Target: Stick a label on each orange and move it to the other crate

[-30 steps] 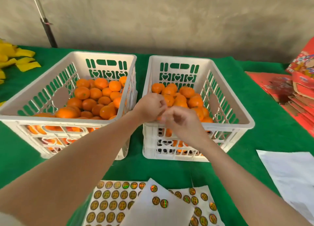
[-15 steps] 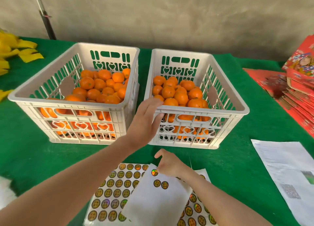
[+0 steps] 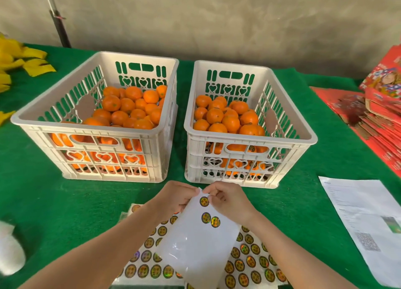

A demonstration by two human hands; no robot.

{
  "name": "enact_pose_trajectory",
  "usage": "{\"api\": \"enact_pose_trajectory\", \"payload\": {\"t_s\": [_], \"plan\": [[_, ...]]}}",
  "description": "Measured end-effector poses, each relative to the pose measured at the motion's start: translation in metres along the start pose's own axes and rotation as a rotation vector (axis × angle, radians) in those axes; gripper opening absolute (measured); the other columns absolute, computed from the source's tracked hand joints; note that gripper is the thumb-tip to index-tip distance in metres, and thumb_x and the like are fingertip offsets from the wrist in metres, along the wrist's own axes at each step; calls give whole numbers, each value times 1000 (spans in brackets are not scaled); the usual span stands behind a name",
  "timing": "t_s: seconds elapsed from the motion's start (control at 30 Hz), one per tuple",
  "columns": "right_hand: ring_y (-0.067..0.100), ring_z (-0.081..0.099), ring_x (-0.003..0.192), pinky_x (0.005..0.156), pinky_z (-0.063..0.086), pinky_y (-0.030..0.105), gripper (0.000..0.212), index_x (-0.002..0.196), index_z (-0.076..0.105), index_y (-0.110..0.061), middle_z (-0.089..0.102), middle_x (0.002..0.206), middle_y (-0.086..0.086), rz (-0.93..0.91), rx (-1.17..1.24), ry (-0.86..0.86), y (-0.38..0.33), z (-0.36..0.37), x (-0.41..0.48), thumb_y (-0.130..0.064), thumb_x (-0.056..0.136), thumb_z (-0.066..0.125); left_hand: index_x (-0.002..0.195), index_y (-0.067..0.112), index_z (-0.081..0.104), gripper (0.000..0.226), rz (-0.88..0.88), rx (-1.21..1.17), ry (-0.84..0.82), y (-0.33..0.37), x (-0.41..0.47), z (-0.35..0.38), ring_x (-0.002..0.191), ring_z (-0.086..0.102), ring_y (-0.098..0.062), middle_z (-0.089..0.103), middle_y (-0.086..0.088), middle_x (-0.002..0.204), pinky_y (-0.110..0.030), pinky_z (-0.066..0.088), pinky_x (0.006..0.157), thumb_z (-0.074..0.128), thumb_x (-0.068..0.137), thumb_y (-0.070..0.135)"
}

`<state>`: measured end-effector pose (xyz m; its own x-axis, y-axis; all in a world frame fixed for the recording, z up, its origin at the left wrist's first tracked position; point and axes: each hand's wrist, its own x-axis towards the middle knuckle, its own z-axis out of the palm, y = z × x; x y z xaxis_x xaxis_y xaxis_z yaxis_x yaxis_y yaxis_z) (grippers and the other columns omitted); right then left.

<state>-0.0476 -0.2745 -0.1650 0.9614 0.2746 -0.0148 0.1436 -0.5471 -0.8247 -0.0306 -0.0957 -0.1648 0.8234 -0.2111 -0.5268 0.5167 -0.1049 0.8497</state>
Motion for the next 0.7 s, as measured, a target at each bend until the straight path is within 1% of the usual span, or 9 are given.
{"api": "enact_pose_trajectory", "payload": {"t_s": [0.1, 0.17, 0.23, 0.3, 0.37, 0.4, 0.5, 0.6, 0.7], "plan": [[11, 58, 70, 70, 50, 22, 16, 98, 73, -9, 66, 85, 3, -75, -69, 39, 2, 1, -6, -5, 85, 66, 84, 1, 74, 22, 14, 81, -38, -1, 2, 0, 67, 59, -26, 63, -21, 78, -29, 51, 64, 68, 85, 22], [15, 60, 70, 69, 51, 29, 13, 93, 74, -10, 67, 84, 5, -142, -137, 95, 3, 1, -9, -5, 82, 68, 89, -4, 71, 35, 2, 94, -87, -2, 3, 2, 75, 59, -34, 62, -29, 87, -38, 51, 74, 70, 81, 30], [18, 59, 69, 66, 50, 30, 11, 84, 74, -10, 64, 81, 3, -210, -173, 132, 4, -1, -12, -1, 80, 69, 94, -14, 62, 57, -8, 98, -97, -1, 4, 6, 77, 52, -30, 58, -28, 86, -41, 45, 76, 74, 69, 37], [12, 56, 69, 64, 47, 28, 11, 80, 71, -10, 61, 79, -3, -244, -190, 142, 6, -2, -14, 1, 78, 68, 95, -14, 62, 65, -28, 82, -106, -1, 6, 10, 81, 51, -29, 59, -31, 91, -45, 47, 84, 78, 59, 38], [-1, 50, 69, 65, 43, 19, 12, 88, 70, -12, 54, 78, -12, -230, -206, 164, 7, -3, -17, -3, 79, 69, 93, -7, 71, 51, -47, 55, -156, 2, 6, 13, 87, 56, -32, 60, -38, 104, -55, 44, 96, 81, 62, 33], [-5, 47, 69, 67, 40, 14, 15, 92, 70, -13, 52, 79, -15, -225, -208, 182, 8, -3, -17, -4, 80, 69, 93, -4, 73, 41, -62, 30, -166, 4, 7, 14, 88, 57, -32, 60, -38, 106, -54, 44, 96, 80, 67, 27], [-2, 48, 70, 68, 35, 7, 13, 88, 74, -7, 58, 80, -5, -257, -199, 198, 7, -5, -19, 1, 78, 71, 93, -4, 72, 24, -80, 21, -181, 5, 11, 16, 87, 51, -30, 59, -28, 97, -43, 43, 84, 73, 79, 15], [11, 54, 78, 70, 38, 11, 11, 76, 70, -5, 62, 83, 6, -253, -138, 185, 6, -9, -20, 5, 76, 71, 85, -3, 74, 14, -78, 40, -177, 6, 15, 19, 83, 53, -29, 60, -26, 89, -40, 44, 79, 73, 77, 9], [12, 58, 88, 73, 46, 17, 16, 72, 68, -10, 62, 91, 7, -177, -6, 171, 2, -11, -20, 4, 76, 72, 74, -1, 73, 6, 0, 128, -111, 3, 21, 22, 63, 53, -20, 58, -19, 72, -27, 44, 61, 73, 74, 5]]}}
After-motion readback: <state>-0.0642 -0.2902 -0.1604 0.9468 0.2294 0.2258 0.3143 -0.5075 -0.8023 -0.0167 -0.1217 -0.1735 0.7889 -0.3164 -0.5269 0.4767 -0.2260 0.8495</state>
